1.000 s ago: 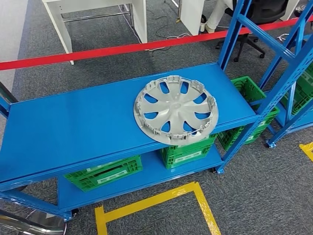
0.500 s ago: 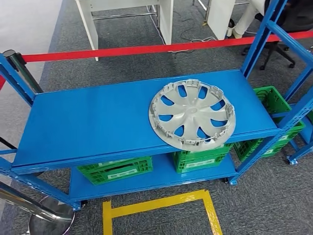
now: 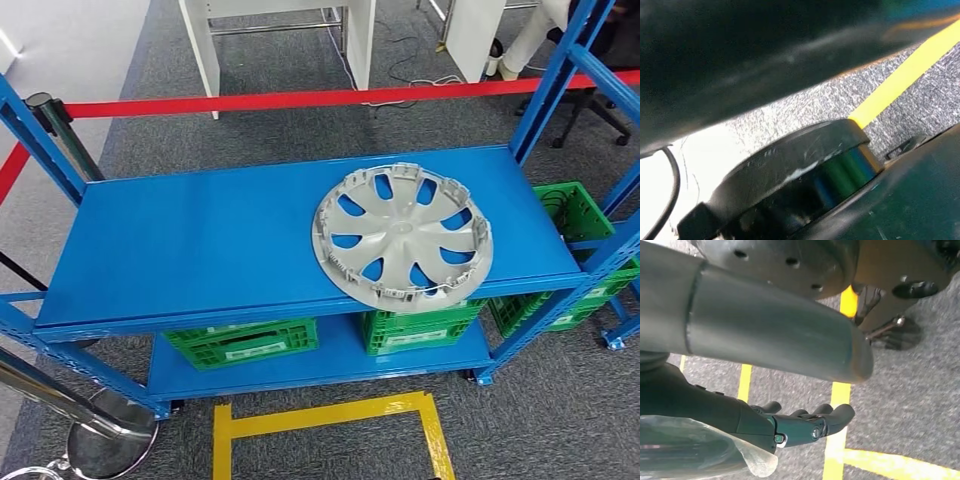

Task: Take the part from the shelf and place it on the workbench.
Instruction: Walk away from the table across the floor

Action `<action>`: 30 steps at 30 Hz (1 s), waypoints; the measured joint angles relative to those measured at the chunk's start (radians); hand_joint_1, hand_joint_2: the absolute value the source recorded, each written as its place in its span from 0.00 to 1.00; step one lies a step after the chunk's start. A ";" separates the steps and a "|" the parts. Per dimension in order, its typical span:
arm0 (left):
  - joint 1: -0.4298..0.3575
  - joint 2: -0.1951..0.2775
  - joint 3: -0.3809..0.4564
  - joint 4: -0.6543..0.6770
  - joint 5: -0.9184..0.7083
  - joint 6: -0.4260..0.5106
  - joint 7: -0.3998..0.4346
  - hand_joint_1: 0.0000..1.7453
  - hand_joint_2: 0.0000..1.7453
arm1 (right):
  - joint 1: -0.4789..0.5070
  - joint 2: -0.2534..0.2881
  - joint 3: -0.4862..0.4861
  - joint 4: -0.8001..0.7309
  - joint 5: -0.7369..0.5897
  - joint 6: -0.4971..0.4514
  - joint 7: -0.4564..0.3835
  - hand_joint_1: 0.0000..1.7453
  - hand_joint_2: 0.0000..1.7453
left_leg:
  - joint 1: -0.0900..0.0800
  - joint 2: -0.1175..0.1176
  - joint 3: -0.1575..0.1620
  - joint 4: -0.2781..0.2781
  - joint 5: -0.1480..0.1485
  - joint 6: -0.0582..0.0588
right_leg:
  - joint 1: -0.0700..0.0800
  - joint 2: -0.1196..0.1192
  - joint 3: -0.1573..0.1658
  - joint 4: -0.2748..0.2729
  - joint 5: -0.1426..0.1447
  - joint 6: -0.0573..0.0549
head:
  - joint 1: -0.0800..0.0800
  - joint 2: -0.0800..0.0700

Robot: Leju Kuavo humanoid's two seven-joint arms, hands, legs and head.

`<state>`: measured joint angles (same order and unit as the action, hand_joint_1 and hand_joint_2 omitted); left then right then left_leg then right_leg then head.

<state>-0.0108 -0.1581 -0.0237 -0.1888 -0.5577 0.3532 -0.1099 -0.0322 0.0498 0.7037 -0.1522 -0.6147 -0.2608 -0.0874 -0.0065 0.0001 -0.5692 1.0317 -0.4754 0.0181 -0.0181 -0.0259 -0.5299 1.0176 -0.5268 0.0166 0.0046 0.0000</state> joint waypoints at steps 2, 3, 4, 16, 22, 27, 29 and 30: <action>0.000 -0.002 0.000 0.000 -0.001 -0.001 0.009 0.00 1.00 | 0.000 0.000 0.000 0.000 -0.009 0.001 0.008 0.00 0.75 | -0.001 0.000 0.001 -0.010 -0.002 -0.009 | 0.001 -0.001 -0.003 0.000 0.000 0.001 | 0.000 0.000; 0.001 -0.002 0.000 0.000 0.001 -0.004 0.016 0.00 1.00 | 0.001 0.000 -0.002 0.000 -0.012 0.003 0.014 0.00 1.00 | -0.001 -0.001 0.001 -0.012 -0.001 -0.013 | 0.000 -0.001 -0.002 -0.001 0.000 0.000 | 0.000 0.000; 0.002 -0.002 0.000 0.000 0.006 -0.010 0.021 0.00 1.00 | 0.002 0.000 -0.009 0.000 -0.011 0.006 0.019 0.00 1.00 | -0.001 -0.001 0.001 -0.012 -0.002 -0.016 | -0.001 -0.001 0.000 -0.004 0.001 0.000 | 0.000 0.000; 0.049 0.042 0.001 -0.041 0.199 -0.131 0.055 0.00 0.00 | 0.061 -0.006 -0.237 -0.060 0.201 0.094 0.047 0.00 0.00 | -0.003 -0.001 0.004 -0.012 -0.005 -0.002 | -0.002 0.000 0.007 -0.021 0.007 0.014 | 0.000 0.000; 0.080 0.074 0.001 -0.079 0.306 -0.196 0.070 0.00 0.00 | 0.095 -0.017 -0.366 -0.103 0.324 0.142 0.059 0.00 0.00 | -0.002 -0.001 0.005 -0.012 -0.005 -0.002 | -0.001 0.000 0.008 -0.021 0.007 0.014 | -0.001 0.000; 0.106 0.101 0.001 -0.113 0.394 -0.249 0.081 0.00 0.00 | 0.123 -0.026 -0.474 -0.142 0.425 0.182 0.068 0.00 0.00 | -0.001 -0.001 0.005 -0.012 -0.005 -0.002 | 0.000 0.000 0.008 -0.021 0.006 0.014 | -0.001 0.000; 0.116 0.111 0.001 -0.127 0.430 -0.271 0.087 0.00 0.00 | 0.134 -0.030 -0.516 -0.159 0.466 0.198 0.072 0.00 0.00 | 0.000 -0.001 0.005 -0.012 -0.005 -0.002 | 0.000 0.000 0.008 -0.021 0.006 0.014 | -0.001 0.000; 0.121 0.116 0.002 -0.133 0.447 -0.282 0.090 0.00 0.00 | 0.139 -0.032 -0.536 -0.166 0.486 0.206 0.074 0.00 0.00 | 0.000 -0.001 0.005 -0.012 -0.005 -0.002 | 0.000 0.000 0.007 -0.021 0.005 0.014 | -0.001 0.000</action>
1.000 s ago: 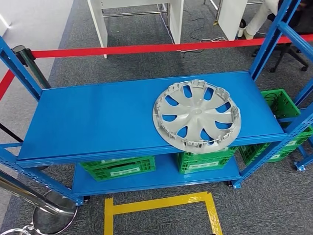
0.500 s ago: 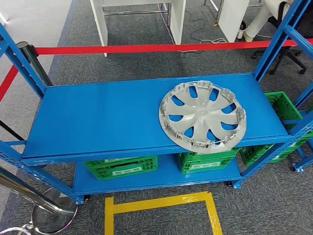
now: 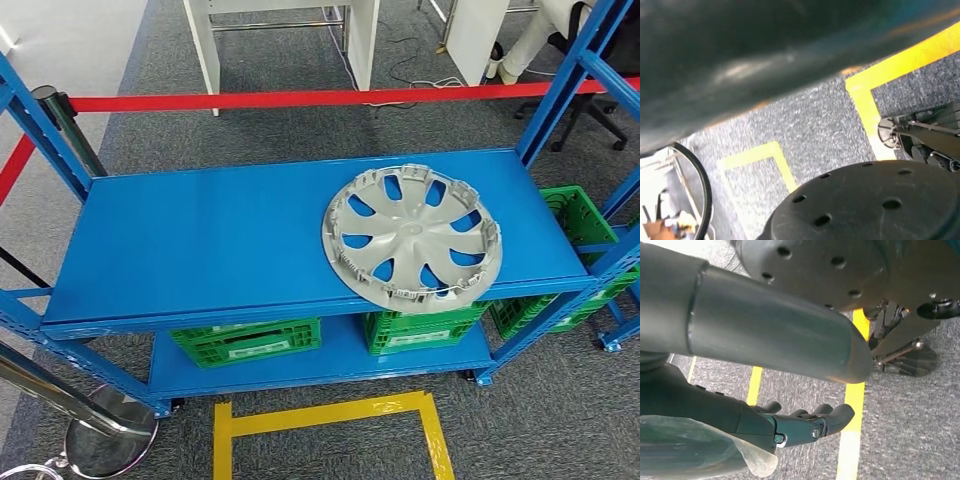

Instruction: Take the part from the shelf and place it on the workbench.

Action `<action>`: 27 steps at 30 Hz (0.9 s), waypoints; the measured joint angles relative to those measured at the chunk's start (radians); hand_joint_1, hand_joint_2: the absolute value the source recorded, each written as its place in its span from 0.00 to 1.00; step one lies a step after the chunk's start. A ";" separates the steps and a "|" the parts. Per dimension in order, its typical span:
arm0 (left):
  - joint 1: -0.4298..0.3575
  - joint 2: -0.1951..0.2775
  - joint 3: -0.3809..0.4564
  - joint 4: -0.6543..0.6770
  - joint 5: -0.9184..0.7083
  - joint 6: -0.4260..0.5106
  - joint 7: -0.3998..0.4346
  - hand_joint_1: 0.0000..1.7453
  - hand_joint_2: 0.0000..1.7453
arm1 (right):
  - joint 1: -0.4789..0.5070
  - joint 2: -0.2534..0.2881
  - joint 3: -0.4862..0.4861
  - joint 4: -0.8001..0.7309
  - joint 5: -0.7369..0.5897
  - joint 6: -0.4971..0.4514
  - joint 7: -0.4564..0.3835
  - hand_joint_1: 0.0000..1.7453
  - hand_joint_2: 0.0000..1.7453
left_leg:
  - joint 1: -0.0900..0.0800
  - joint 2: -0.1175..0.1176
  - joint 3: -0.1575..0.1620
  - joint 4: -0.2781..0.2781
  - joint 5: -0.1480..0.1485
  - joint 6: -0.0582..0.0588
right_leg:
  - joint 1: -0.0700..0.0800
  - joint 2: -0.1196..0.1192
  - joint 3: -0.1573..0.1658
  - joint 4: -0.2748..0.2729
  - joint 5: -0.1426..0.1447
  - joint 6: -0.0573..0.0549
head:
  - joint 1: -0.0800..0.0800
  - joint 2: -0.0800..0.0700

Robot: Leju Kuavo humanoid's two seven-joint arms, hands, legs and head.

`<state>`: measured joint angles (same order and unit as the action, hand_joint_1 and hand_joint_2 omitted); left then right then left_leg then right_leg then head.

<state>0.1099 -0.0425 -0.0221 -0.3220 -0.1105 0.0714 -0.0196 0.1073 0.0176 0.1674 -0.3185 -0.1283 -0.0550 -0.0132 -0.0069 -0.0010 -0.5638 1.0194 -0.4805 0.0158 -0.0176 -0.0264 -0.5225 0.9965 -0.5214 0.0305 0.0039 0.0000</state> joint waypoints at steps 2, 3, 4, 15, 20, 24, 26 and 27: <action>0.009 0.009 0.000 -0.013 0.035 -0.022 0.004 0.00 0.00 | 0.010 -0.004 -0.038 -0.015 0.041 0.016 0.004 0.00 0.00 | 0.000 0.000 0.000 0.000 0.000 0.000 | 0.000 0.000 -0.001 0.000 0.000 0.000 | 0.000 0.000; 0.013 0.013 0.000 -0.018 0.053 -0.032 0.006 0.00 0.00 | 0.014 -0.005 -0.055 -0.021 0.061 0.024 0.006 0.00 0.00 | 0.000 0.000 0.000 0.000 0.000 0.000 | 0.000 0.000 -0.001 0.000 0.000 0.000 | 0.000 0.000; 0.016 0.017 0.000 -0.023 0.070 -0.043 0.008 0.00 0.00 | 0.018 -0.007 -0.071 -0.027 0.081 0.031 0.008 0.00 0.00 | 0.000 0.000 0.001 0.000 0.000 0.000 | 0.000 0.000 -0.002 0.000 -0.001 0.000 | 0.000 0.000; 0.028 0.034 0.004 -0.047 0.110 -0.068 0.019 0.00 0.00 | 0.035 -0.011 -0.138 -0.055 0.128 0.051 0.013 0.00 0.00 | 0.000 0.000 0.004 0.000 -0.002 0.001 | 0.000 0.000 -0.003 0.000 -0.002 0.002 | 0.000 0.000; 0.029 0.035 0.004 -0.049 0.110 -0.068 0.019 0.00 0.00 | 0.035 -0.012 -0.140 -0.058 0.128 0.051 0.013 0.00 0.00 | 0.000 0.000 0.004 0.000 -0.002 0.001 | 0.000 0.000 -0.002 0.000 -0.002 0.002 | 0.000 0.000; 0.030 0.035 0.004 -0.050 0.110 -0.068 0.019 0.00 0.00 | 0.035 -0.013 -0.141 -0.060 0.128 0.051 0.013 0.00 0.00 | 0.000 0.000 0.004 0.000 -0.002 0.001 | 0.000 0.000 -0.002 0.000 -0.002 0.002 | 0.000 0.000; 0.030 0.035 0.004 -0.050 0.110 -0.068 0.019 0.00 0.00 | 0.035 -0.013 -0.141 -0.060 0.128 0.051 0.013 0.00 0.00 | 0.000 0.000 0.005 0.000 -0.002 0.001 | 0.000 0.000 -0.002 0.000 -0.002 0.002 | 0.000 0.000; 0.030 0.035 0.004 -0.050 0.110 -0.068 0.019 0.00 0.00 | 0.035 -0.013 -0.141 -0.060 0.128 0.051 0.013 0.00 0.00 | 0.000 0.000 0.005 0.000 -0.002 0.001 | 0.000 0.000 -0.002 0.000 -0.002 0.002 | 0.000 0.000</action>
